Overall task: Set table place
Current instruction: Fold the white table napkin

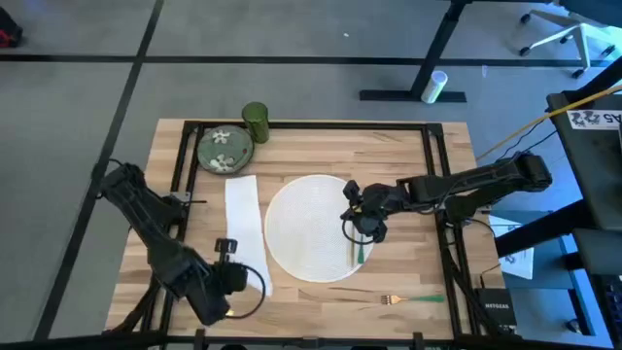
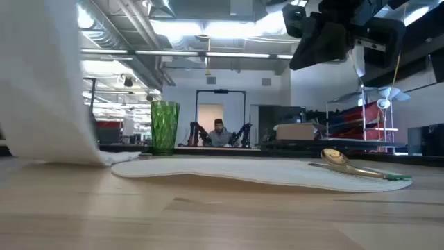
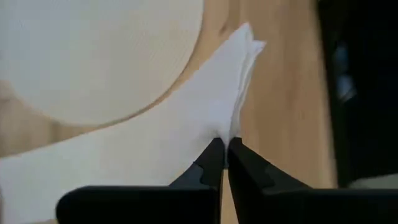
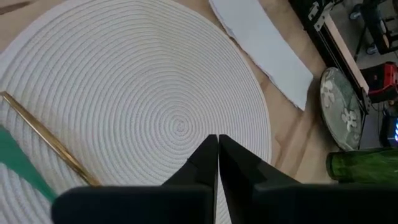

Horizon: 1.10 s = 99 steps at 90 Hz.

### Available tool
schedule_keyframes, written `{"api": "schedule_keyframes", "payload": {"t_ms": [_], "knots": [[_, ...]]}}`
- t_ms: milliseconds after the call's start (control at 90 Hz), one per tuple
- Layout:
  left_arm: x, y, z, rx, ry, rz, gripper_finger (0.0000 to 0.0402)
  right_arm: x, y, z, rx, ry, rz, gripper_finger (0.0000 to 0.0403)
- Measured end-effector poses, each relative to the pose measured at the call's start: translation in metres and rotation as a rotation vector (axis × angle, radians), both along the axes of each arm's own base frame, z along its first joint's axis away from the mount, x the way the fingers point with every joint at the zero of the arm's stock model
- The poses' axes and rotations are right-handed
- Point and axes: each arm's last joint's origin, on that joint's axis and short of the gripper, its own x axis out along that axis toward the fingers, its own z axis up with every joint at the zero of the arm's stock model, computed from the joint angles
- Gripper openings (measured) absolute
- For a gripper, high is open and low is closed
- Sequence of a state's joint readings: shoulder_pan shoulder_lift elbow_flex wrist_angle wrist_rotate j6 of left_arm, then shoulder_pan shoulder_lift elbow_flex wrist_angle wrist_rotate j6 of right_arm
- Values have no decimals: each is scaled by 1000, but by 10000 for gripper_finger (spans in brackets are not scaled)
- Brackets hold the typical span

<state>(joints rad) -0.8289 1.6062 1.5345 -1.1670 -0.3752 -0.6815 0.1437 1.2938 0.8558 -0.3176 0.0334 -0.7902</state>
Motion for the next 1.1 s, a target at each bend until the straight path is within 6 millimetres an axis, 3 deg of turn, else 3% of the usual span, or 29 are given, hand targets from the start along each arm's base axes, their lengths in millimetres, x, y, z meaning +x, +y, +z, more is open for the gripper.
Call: {"api": "schedule_keyframes", "payload": {"t_ms": [256,356,567,933,1100], "knots": [[-5,-12,3,-125,0,13,0,-1,0,-1,-2,15,1,0],[-8,-10,2,-101,2,51,0,-1,0,-1,-2,15,0,0],[-6,17,-5,17,103,235,0,-1,0,-1,-2,15,1,0],[4,60,-5,236,175,376,0,-1,0,-1,-2,15,1,0],[8,74,-20,291,229,424,0,-1,0,-1,-2,15,1,0]]}}
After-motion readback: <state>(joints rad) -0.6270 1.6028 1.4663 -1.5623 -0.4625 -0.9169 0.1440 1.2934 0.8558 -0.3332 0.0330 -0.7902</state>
